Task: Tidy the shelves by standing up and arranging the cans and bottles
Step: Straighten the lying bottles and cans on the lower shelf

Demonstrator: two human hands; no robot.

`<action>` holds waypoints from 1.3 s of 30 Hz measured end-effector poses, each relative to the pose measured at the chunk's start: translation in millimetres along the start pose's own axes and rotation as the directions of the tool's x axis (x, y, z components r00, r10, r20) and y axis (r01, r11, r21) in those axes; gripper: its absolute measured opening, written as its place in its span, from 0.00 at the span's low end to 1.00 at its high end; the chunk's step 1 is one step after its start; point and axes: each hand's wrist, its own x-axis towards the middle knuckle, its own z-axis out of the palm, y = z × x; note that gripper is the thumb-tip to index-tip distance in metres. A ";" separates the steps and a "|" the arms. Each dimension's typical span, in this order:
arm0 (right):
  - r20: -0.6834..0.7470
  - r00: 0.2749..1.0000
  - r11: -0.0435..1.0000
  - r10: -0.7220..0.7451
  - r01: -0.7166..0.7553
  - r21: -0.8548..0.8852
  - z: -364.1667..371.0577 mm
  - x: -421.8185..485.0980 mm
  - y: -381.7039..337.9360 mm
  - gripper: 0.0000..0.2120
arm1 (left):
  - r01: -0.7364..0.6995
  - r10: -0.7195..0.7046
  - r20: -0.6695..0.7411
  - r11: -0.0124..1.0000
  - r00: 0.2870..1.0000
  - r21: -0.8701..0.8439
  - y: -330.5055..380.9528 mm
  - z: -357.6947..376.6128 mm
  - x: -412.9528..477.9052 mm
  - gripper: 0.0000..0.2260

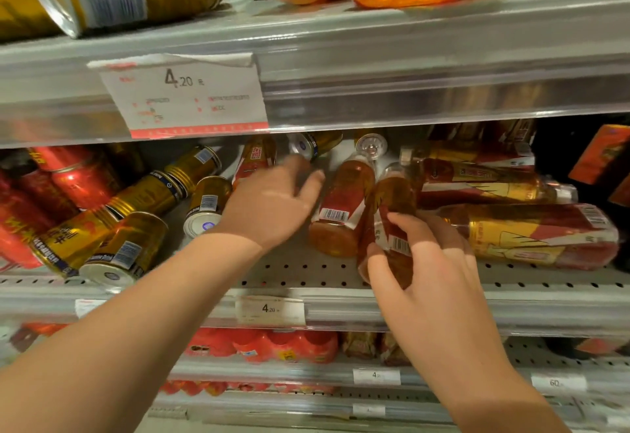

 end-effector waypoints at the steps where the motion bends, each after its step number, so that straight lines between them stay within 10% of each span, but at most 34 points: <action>1: -0.006 1.000 1.000 0.000 0.000 0.018 0.8 -0.2 0.4 0.24 | -0.031 0.036 -0.077 0.997 0.996 0.069 -8.0 -6.3 5.8 0.16; 4: -0.024 1.000 0.998 -0.014 0.015 0.067 3.1 -0.1 0.4 0.22 | 0.011 0.045 -0.158 0.943 0.986 0.334 -34.8 -25.1 24.2 0.15; 10: -0.035 0.999 0.994 -0.038 0.042 0.099 8.4 0.9 1.0 0.20 | 0.108 -0.212 0.192 0.890 0.958 0.444 -54.3 -19.7 40.5 0.33; 19: -0.024 1.000 0.996 -0.004 0.006 0.084 15.5 3.8 -4.5 0.20 | -0.163 0.069 0.171 0.761 0.983 0.628 -45.8 -24.7 8.8 0.35; 39: 0.045 0.967 0.967 -0.252 0.250 0.038 19.8 40.0 -33.6 0.20 | -0.021 0.035 -0.044 0.958 0.998 0.287 -15.3 -15.9 -90.9 0.29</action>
